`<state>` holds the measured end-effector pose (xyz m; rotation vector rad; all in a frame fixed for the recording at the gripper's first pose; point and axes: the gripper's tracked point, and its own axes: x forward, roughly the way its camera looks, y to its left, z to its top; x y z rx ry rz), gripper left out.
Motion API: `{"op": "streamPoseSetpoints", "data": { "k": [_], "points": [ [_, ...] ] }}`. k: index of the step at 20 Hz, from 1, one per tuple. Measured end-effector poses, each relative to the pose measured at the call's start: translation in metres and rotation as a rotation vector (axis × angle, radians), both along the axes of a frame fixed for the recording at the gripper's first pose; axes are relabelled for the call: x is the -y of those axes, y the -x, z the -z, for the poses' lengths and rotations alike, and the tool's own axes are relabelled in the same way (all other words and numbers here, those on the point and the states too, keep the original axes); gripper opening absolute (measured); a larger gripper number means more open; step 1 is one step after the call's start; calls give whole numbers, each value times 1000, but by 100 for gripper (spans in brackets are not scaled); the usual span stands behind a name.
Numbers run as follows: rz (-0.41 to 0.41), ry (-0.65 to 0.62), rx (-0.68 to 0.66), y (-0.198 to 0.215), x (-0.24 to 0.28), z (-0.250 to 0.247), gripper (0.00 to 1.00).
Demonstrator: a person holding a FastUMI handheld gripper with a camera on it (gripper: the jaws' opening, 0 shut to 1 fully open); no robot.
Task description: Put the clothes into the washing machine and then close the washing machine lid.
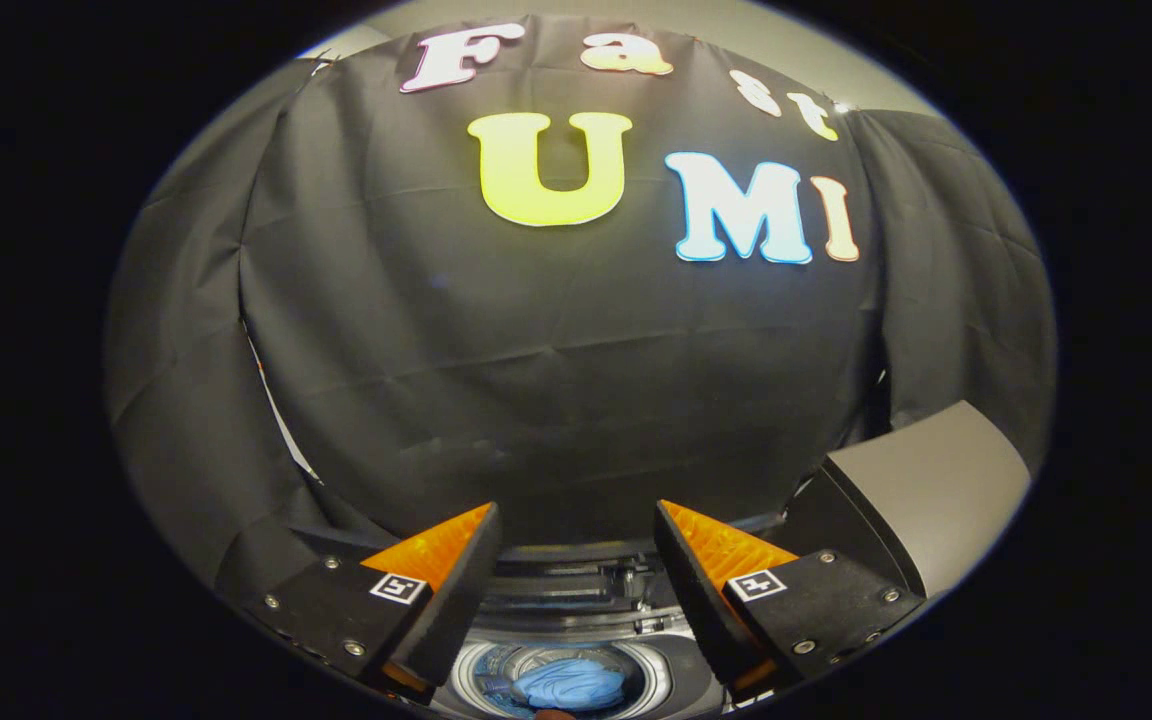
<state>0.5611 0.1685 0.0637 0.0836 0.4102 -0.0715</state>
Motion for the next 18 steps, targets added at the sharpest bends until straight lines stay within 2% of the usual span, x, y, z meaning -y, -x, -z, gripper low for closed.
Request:
{"op": "streamPoseSetpoints", "data": {
  "k": [5, 10, 15, 18],
  "points": [
    [-45, -3, -81, -39, -2, 27, 94],
    [-81, 6, -147, -48, -5, 50, 94],
    [-89, -27, -157, -46, -9, 57, 94],
    [-84, -22, -94, -46, -9, 52, 95]
  ]
}}
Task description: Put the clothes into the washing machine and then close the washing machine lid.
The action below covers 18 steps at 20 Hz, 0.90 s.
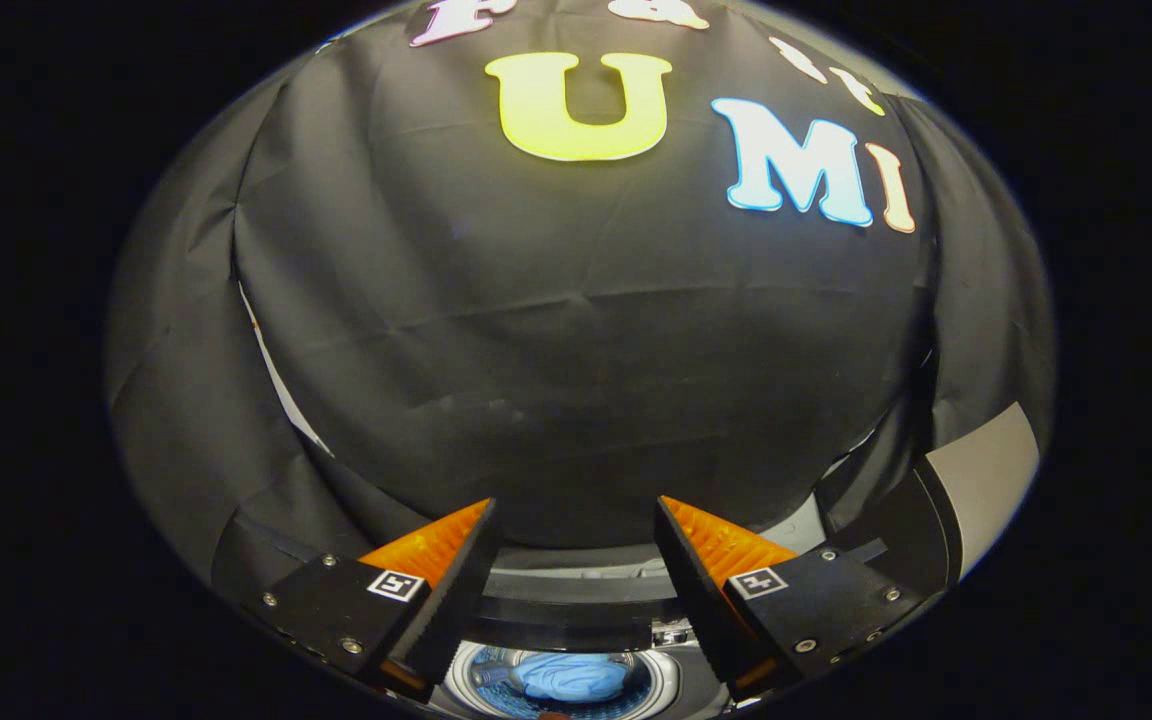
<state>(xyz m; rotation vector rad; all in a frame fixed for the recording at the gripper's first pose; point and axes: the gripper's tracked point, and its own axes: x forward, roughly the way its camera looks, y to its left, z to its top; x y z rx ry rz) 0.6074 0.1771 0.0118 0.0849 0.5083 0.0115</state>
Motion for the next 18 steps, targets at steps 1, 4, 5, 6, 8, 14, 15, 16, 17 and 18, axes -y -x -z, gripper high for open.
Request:
{"op": "streamPoseSetpoints", "data": {
  "k": [1, 4, 5, 6, 8, 14, 15, 16, 17, 18],
  "points": [
    [-4, 2, 25, 1, 0, 0, 95],
    [-10, -4, 77, 1, 1, -3, 95],
    [-9, -4, 82, 3, 1, -3, 95],
    [-8, -2, 86, 5, 2, -4, 95],
    [-5, -1, 91, 16, 2, -4, 96],
    [-19, -5, 103, 36, -2, -2, 96],
    [-17, -4, 110, 38, -1, -2, 96],
    [-15, -4, 122, 42, -2, -3, 96],
    [-20, -3, 125, 44, -3, -2, 96],
    [-22, -5, 130, 45, -3, -2, 96]
  ]
}}
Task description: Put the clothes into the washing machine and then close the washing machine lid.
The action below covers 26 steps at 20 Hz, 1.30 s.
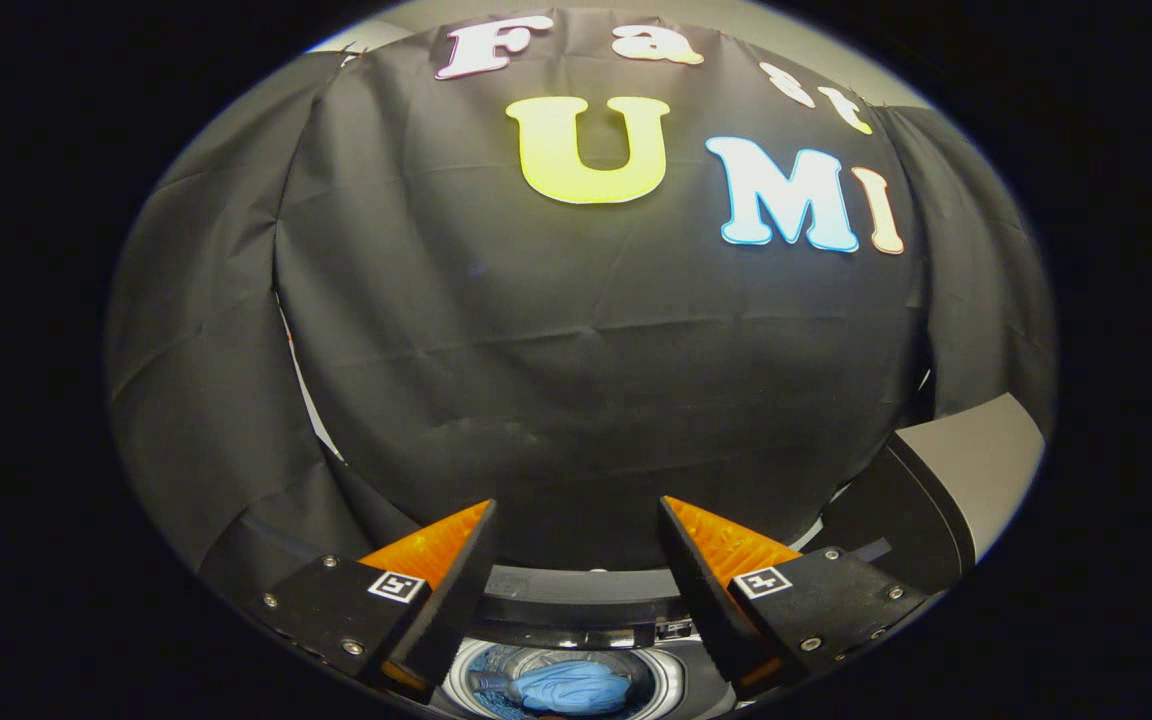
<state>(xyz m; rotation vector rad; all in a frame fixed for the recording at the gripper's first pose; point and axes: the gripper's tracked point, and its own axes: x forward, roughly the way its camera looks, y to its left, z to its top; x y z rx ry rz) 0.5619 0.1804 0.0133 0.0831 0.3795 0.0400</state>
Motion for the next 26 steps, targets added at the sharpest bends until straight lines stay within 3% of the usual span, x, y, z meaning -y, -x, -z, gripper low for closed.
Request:
{"op": "streamPoseSetpoints", "data": {
  "k": [16, 26],
  "points": [
    [-26, -5, 0, 36, -1, 13, 97],
    [-57, -23, -96, 103, -7, 53, 96]
  ]
}}
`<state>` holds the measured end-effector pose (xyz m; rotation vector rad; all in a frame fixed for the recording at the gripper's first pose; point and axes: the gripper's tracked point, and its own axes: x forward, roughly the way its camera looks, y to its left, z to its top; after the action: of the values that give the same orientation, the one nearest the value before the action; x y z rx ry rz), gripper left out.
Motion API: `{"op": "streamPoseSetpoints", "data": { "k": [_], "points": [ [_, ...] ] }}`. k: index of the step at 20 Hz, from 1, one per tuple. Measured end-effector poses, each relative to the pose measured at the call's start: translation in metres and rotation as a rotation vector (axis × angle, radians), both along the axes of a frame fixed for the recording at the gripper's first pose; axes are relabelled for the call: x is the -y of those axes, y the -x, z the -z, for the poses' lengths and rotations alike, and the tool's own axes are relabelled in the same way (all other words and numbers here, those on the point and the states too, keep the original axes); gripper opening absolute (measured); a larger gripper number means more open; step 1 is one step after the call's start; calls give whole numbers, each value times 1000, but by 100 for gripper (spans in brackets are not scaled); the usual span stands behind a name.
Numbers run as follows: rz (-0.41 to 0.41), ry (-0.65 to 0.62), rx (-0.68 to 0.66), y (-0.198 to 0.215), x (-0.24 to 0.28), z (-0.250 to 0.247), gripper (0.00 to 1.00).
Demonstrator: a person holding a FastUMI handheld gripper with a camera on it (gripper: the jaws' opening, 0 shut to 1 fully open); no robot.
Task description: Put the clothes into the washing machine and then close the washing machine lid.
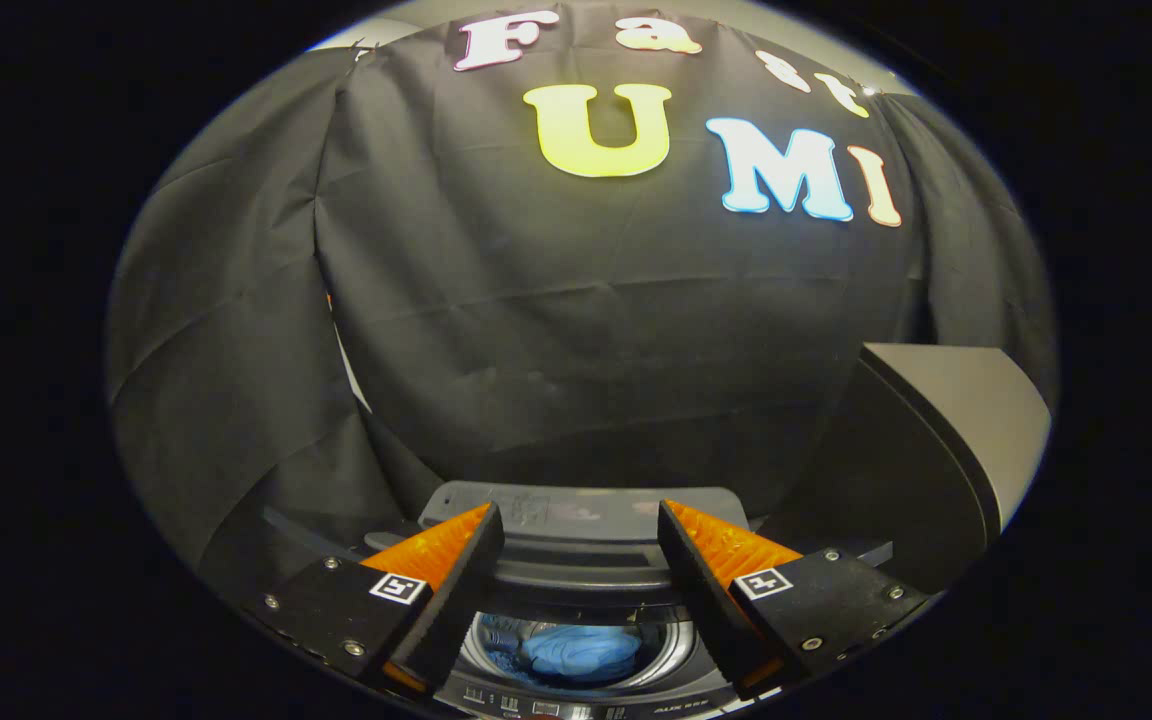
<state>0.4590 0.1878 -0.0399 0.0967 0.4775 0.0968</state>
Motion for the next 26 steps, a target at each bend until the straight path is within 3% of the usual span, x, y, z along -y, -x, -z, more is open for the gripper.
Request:
{"op": "streamPoseSetpoints", "data": {
  "k": [7, 13, 19, 26],
  "points": [
    [-56, 24, -74, 68, -1, 44, 96],
    [-68, -9, 51, 149, 28, 23, 96],
    [34, -102, 250, 213, 105, -20, 95],
    [175, -127, 375, 291, 202, -57, 95]
  ]
}}
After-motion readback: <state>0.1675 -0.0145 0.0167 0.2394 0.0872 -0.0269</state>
